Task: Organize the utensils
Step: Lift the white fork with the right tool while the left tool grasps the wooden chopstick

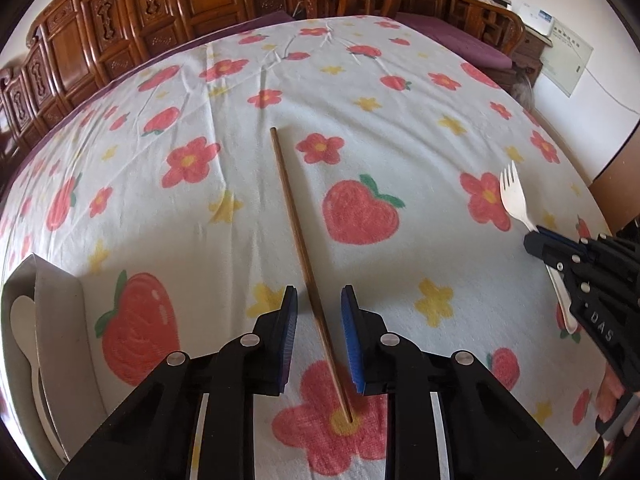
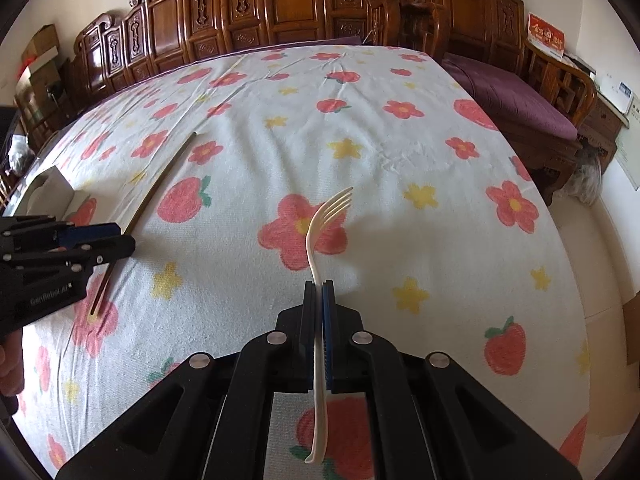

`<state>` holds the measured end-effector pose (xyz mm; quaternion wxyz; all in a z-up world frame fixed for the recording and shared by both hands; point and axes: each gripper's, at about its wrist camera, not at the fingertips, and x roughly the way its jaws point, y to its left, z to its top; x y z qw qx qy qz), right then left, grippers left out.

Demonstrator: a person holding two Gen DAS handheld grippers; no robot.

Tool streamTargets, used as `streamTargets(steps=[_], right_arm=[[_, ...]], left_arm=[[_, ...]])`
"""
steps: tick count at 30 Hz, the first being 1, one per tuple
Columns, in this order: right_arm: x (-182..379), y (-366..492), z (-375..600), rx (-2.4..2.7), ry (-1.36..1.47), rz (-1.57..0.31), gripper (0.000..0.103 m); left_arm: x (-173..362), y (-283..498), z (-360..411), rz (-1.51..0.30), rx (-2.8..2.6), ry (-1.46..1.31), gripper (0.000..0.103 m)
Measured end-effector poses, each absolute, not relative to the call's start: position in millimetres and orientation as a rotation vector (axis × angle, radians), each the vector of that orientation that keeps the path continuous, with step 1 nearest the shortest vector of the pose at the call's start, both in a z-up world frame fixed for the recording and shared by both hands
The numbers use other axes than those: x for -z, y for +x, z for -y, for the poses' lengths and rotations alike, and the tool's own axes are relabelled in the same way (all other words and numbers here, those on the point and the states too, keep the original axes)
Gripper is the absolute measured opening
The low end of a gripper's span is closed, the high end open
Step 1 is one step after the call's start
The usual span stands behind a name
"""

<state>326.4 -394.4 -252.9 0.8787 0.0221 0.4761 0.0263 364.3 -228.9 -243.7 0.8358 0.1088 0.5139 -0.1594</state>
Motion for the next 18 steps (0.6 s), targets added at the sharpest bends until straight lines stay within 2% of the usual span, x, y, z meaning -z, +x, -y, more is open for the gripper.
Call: streamTargets(steps=[1,3,5,18], right_arm=[[253.0,326.1,394.9,-0.055,0.049,-0.991,0.004],[253.1,326.3,395.0,-0.056,0.050,-0.991,0.004],[253.2,325.9,394.6,-0.055,0.049,-0.990,0.004],[243.0,326.4,397.7,-0.086,0.124,-0.989,0.004]], left_arm=[[243.6,365.1,229.2,-1.095,0.338,0.227,0.020],[243.4,365.9,231.6,-1.107,0.345,0.228,0.008],[243.0,365.2,233.2,-1.115,0.340,0.234,0.005],[211.6,339.1,226.1,-1.044,0.374,0.205,0.005]])
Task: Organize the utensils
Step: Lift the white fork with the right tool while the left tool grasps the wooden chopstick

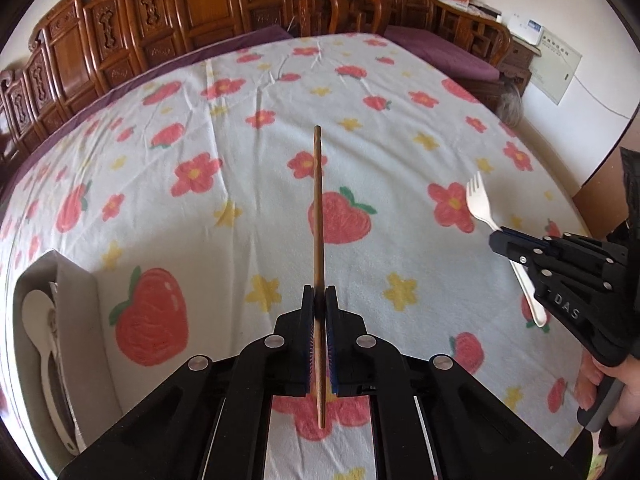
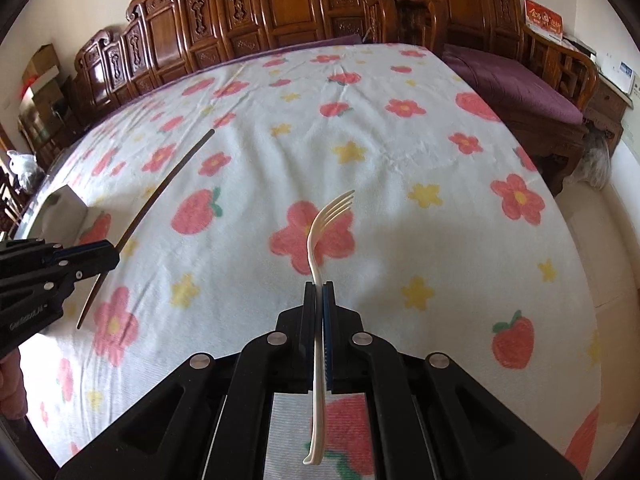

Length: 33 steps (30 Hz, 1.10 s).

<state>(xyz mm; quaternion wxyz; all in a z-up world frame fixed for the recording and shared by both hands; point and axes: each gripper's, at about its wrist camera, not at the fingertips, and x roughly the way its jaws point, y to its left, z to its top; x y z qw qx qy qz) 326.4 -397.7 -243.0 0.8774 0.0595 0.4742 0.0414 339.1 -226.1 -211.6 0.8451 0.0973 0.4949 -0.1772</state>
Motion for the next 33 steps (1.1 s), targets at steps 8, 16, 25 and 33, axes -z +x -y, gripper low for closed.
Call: streamTargets(steps=[8,16,25,33], right_arm=[[202.8,321.6,375.1,-0.150,0.111,-0.907,0.004],[169.7,315.7,355.1,-0.210,0.107,-0.845,0.004],[146.1,306.9,328.3,-0.292,0.106,-0.808,0.004],[137.0,297.8,295.3,-0.377,0.096,-0.805,0.004]], left_arm=[[177.0,332.2,214.7,-0.975,0.379,0.185,0.005],[154.3,320.2,193.1,-0.924,0.367,0.186,0.005],[146.6,293.9,149.4,-0.899,0.337,0.165,0.005],[144.2,275.2,105.9,-0.892,0.293,0.134,0.005]])
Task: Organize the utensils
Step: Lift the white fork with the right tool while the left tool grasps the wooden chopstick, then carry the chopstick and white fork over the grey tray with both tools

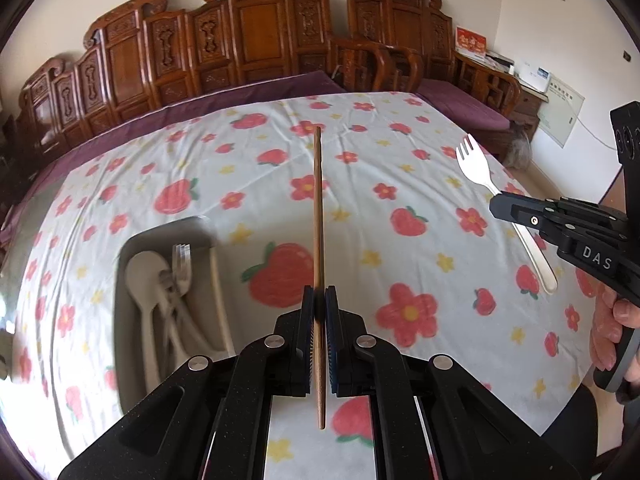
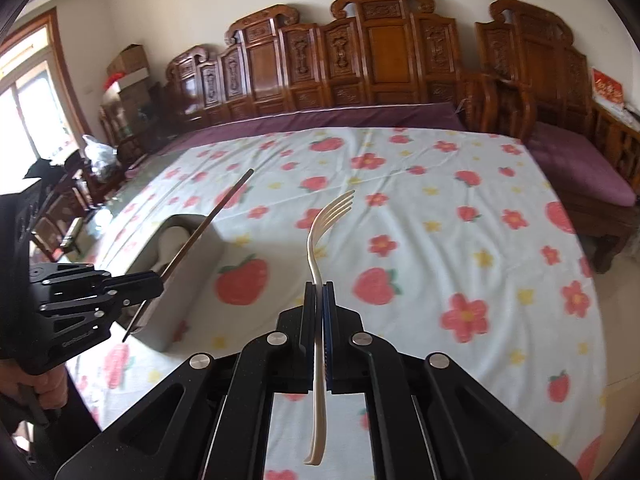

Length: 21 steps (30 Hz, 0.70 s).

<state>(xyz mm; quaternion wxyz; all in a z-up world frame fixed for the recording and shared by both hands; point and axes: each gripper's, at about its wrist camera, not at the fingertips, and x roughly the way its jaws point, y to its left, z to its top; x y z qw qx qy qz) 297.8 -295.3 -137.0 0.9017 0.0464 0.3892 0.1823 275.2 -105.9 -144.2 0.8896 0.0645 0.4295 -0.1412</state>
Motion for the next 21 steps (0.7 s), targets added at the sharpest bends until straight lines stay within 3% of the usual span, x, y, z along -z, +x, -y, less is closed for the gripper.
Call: streamTargets(steps=[13,21], right_arm=[[121.7,279.6,199.1,-0.487,-0.018,-0.799,0.004],[121.3,275.8,154.8,-0.528,-0.040,-0.815,0.004]], left_arm=[[133.4,266.2,32.5,-0.860,0.213,0.074,0.005],[154.3,267.4,-4.0,-0.897,0.164,0.061,0.005]])
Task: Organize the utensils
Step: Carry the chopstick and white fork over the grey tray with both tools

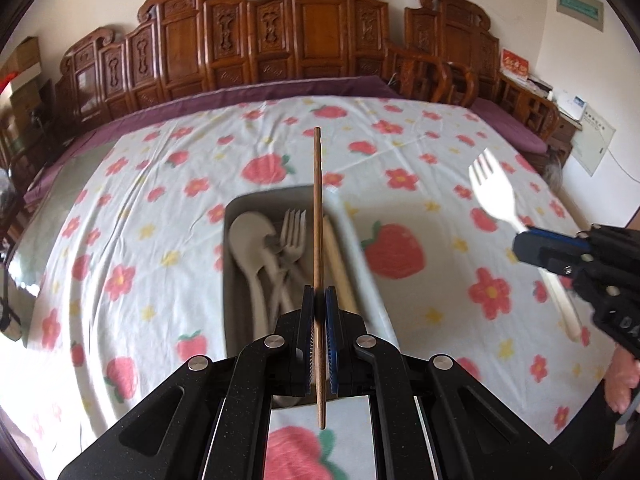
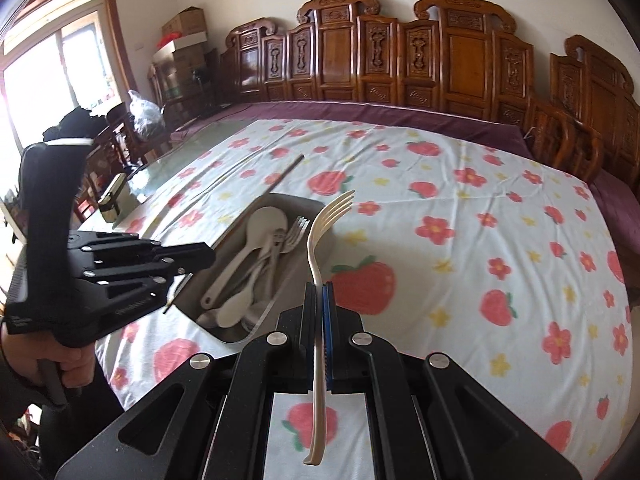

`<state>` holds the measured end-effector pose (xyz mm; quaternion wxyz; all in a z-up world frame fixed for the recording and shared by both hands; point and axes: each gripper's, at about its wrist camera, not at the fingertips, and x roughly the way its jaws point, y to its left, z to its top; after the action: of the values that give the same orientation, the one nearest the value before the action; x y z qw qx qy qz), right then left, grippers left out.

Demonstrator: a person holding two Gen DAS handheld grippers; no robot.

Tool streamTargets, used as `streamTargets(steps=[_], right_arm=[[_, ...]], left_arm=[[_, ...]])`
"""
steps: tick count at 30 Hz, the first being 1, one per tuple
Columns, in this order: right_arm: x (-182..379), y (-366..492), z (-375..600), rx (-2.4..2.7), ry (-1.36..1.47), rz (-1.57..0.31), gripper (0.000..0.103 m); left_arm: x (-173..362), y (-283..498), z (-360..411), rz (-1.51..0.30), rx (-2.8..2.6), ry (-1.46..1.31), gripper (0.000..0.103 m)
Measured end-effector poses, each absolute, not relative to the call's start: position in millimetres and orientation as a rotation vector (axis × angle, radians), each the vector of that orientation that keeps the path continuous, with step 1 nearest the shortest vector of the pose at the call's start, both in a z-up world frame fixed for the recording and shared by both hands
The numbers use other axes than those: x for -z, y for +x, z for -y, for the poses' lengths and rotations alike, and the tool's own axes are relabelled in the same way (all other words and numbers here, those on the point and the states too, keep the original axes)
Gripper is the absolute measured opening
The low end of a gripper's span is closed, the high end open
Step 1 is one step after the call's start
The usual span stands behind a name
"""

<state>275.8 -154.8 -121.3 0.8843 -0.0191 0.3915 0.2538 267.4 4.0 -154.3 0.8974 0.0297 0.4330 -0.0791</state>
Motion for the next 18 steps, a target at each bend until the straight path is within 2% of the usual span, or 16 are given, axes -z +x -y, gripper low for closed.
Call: streamTargets(steps=[18], right_arm=[[137.2,284.6,112.1,-0.566,-0.031,-0.871,0.004]], left_arm=[[188.3,300.5,-30.0,-0.971,0.134,-0.011,0.005]])
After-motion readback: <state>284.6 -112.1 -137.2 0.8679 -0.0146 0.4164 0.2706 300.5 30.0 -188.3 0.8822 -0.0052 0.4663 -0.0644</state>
